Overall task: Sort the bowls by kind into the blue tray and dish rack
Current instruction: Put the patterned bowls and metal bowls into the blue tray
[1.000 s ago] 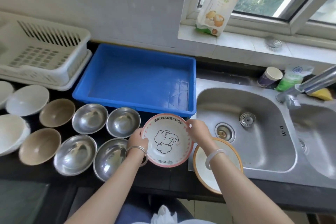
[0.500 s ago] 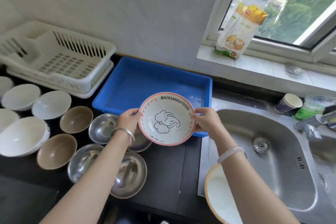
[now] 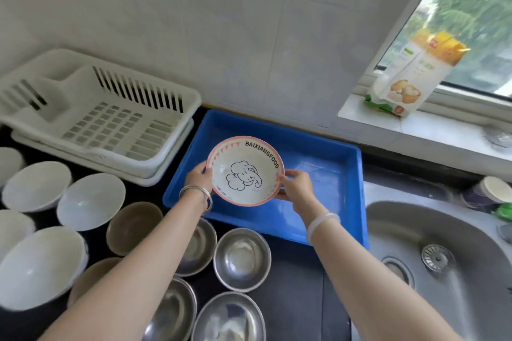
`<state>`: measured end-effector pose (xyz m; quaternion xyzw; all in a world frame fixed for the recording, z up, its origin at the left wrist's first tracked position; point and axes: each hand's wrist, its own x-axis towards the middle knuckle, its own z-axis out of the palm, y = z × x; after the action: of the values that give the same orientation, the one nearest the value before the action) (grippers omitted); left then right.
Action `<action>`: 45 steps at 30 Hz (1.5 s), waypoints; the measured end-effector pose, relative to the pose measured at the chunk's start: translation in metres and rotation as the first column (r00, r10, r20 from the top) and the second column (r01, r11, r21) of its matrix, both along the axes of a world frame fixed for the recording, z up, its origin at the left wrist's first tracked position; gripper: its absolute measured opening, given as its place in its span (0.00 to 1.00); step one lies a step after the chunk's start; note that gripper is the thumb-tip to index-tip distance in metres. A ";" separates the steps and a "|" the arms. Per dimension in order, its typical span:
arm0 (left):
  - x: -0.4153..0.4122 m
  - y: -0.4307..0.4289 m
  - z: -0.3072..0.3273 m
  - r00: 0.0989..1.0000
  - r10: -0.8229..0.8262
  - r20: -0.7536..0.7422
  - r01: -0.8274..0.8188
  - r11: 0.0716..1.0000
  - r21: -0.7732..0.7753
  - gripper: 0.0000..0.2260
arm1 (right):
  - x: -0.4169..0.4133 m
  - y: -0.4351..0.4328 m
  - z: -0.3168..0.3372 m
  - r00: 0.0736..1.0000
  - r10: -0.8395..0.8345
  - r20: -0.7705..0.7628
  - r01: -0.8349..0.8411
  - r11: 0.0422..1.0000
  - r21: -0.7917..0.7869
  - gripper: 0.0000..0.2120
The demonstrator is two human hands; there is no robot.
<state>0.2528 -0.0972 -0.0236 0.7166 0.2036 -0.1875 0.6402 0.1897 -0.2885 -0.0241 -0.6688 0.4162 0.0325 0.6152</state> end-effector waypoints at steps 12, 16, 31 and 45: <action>0.037 0.006 -0.038 0.997 -0.013 -0.074 0.010 0.999 -0.041 0.15 | 0.022 0.019 -0.030 0.997 -0.076 -0.015 0.076 0.994 0.078 0.13; 0.040 0.010 -0.046 0.998 0.029 -0.054 -0.033 0.997 -0.076 0.17 | 0.024 0.024 -0.031 0.996 -0.087 0.001 0.087 0.990 0.112 0.13; 0.035 0.012 -0.048 0.932 0.128 -0.340 -0.269 0.872 -0.410 0.16 | 0.024 0.034 -0.034 0.971 -0.218 0.102 0.143 0.863 0.484 0.15; 0.050 0.002 -0.046 0.940 0.154 -0.305 -0.289 0.834 -0.471 0.15 | 0.059 0.037 -0.039 0.962 -0.259 0.089 0.196 0.877 0.439 0.15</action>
<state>0.3023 -0.0953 -0.0694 0.4633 0.3094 -0.2488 0.7923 0.2487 -0.2518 -0.0626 -0.4651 0.4290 0.0014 0.7744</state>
